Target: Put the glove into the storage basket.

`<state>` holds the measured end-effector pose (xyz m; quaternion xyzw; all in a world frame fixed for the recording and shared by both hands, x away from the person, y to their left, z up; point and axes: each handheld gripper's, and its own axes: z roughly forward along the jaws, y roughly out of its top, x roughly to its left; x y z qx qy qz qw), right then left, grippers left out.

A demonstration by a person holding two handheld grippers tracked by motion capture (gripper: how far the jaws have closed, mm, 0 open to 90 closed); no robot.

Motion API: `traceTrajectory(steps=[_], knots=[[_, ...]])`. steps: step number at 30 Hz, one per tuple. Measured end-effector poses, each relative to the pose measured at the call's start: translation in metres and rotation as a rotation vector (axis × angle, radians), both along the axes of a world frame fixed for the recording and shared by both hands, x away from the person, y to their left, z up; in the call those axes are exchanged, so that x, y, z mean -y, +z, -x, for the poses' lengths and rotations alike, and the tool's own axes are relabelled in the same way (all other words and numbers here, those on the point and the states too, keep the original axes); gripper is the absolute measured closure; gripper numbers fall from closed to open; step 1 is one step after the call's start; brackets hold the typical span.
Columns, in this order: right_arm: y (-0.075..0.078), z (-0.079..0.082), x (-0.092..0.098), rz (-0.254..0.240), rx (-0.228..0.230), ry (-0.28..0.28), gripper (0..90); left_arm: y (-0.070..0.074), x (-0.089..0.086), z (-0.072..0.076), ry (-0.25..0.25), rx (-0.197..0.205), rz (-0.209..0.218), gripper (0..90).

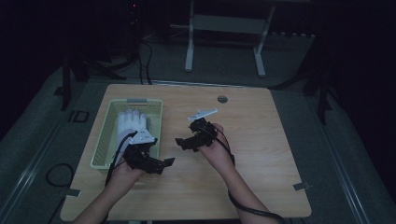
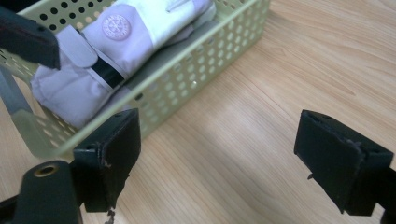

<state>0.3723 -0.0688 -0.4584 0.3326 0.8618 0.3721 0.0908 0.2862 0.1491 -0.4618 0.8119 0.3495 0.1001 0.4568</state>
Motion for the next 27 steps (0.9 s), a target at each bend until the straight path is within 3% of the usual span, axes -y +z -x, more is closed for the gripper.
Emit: traceTrajectory(steps=[2,11,17,27], knots=[[-0.002,0.002,0.008,0.0,-0.001,-0.007,14.5,0.001,0.01,0.002,-0.037,0.002,0.007,1.4],[-0.011,0.009,0.036,-0.007,0.002,-0.026,14.0,-0.002,0.038,0.006,-0.098,0.013,0.007,1.4],[-0.019,0.014,0.062,-0.022,0.017,-0.034,14.0,-0.009,0.06,0.007,-0.145,0.0,0.012,1.3],[-0.032,0.02,0.086,-0.034,0.021,-0.036,14.0,-0.023,0.085,0.008,-0.192,-0.013,-0.006,1.3]])
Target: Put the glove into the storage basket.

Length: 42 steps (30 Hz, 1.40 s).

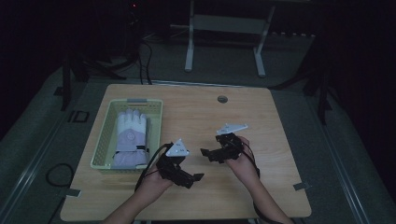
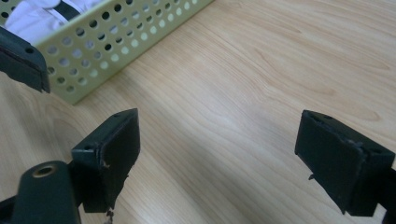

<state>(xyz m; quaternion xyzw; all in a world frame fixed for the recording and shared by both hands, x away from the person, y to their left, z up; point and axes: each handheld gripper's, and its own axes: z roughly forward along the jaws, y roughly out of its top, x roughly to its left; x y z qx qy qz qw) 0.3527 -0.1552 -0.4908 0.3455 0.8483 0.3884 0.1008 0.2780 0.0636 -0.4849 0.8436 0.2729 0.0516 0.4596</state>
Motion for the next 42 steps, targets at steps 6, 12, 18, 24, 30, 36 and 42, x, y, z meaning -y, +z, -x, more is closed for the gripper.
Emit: traceTrajectory(steps=[6,12,18,24,30,36,42], knots=[[-0.021,0.006,0.018,-0.006,-0.014,0.014,14.0,-0.017,0.015,0.0,-0.025,-0.021,-0.026,1.3],[-0.028,0.01,0.033,-0.03,0.003,0.02,14.0,-0.035,0.026,0.001,-0.045,-0.026,-0.02,1.3],[-0.033,0.014,0.049,-0.026,0.009,0.016,13.9,-0.047,0.036,0.0,-0.062,-0.03,-0.001,1.4],[-0.041,0.02,0.067,-0.043,0.023,0.006,13.9,-0.059,0.039,-0.001,-0.066,-0.036,0.021,1.4],[-0.049,0.027,0.082,-0.062,0.052,0.002,13.8,-0.066,0.042,0.001,-0.085,-0.043,0.019,1.4],[-0.059,0.034,0.091,-0.064,0.056,-0.005,13.7,-0.071,0.042,0.004,-0.094,-0.04,0.022,1.3],[-0.066,0.037,0.097,-0.052,0.074,-0.002,13.4,-0.074,0.041,0.008,-0.102,-0.023,0.014,1.4]])
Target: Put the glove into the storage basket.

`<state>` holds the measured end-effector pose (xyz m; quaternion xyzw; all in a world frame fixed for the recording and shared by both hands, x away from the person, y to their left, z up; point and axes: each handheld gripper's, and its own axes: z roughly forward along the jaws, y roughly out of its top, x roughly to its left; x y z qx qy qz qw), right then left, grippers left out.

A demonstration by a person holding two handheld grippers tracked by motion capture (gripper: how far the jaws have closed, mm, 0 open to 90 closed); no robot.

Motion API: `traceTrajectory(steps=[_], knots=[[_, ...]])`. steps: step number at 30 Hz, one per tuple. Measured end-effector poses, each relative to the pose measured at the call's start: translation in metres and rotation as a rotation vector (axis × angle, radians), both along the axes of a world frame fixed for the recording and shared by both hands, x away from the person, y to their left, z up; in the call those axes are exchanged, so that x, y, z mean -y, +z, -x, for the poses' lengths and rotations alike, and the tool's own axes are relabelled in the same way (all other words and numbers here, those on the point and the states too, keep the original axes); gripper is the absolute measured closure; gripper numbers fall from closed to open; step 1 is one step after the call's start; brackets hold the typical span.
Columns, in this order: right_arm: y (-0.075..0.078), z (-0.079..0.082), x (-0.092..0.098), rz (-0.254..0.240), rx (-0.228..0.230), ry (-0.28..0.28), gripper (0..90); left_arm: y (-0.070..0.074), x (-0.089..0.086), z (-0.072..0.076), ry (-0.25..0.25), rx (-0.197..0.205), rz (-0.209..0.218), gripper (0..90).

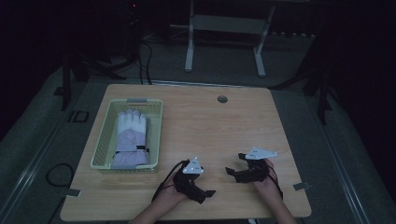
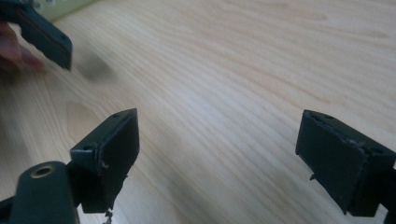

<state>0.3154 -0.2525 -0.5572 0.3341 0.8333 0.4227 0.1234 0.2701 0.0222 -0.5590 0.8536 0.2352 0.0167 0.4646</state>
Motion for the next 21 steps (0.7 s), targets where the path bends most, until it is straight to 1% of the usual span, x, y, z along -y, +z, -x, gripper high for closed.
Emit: traceTrajectory(steps=[2,4,6,8,10,14,16,19,21], knots=[[-0.0009,0.0008,0.0015,0.007,0.006,-0.005,13.4,-0.0015,0.0006,0.0013,0.0,0.01,-0.013,1.4],[0.0001,0.0016,0.0022,-0.003,0.021,-0.003,13.5,-0.0035,0.0008,0.0029,0.002,0.022,-0.009,1.4],[0.001,0.0021,0.0024,0.003,0.03,0.0,13.4,-0.0049,0.0017,0.0046,0.002,0.031,-0.015,1.4],[0.0004,0.0025,0.0036,0.001,0.036,-0.01,13.4,-0.0052,0.0027,0.0057,-0.007,0.031,-0.019,1.4],[0.0004,0.0021,0.0046,0.007,0.039,-0.016,13.4,-0.0048,0.003,0.007,-0.013,0.043,-0.008,1.4],[0.0009,0.0017,0.0059,0.002,0.046,-0.024,13.4,-0.0047,0.002,0.0071,-0.002,0.045,0.004,1.3],[0.0001,0.0012,0.0061,0.015,0.047,-0.024,13.4,-0.0048,0.0012,0.0067,0.002,0.043,0.013,1.3],[-0.0007,0.0003,0.0063,0.017,0.047,-0.028,13.4,-0.0048,0.0001,0.0063,0.004,0.045,0.027,1.4],[-0.0007,0.0003,0.0062,0.014,0.049,-0.029,13.4,-0.005,0.0002,0.0061,-0.001,0.044,0.024,1.4]])
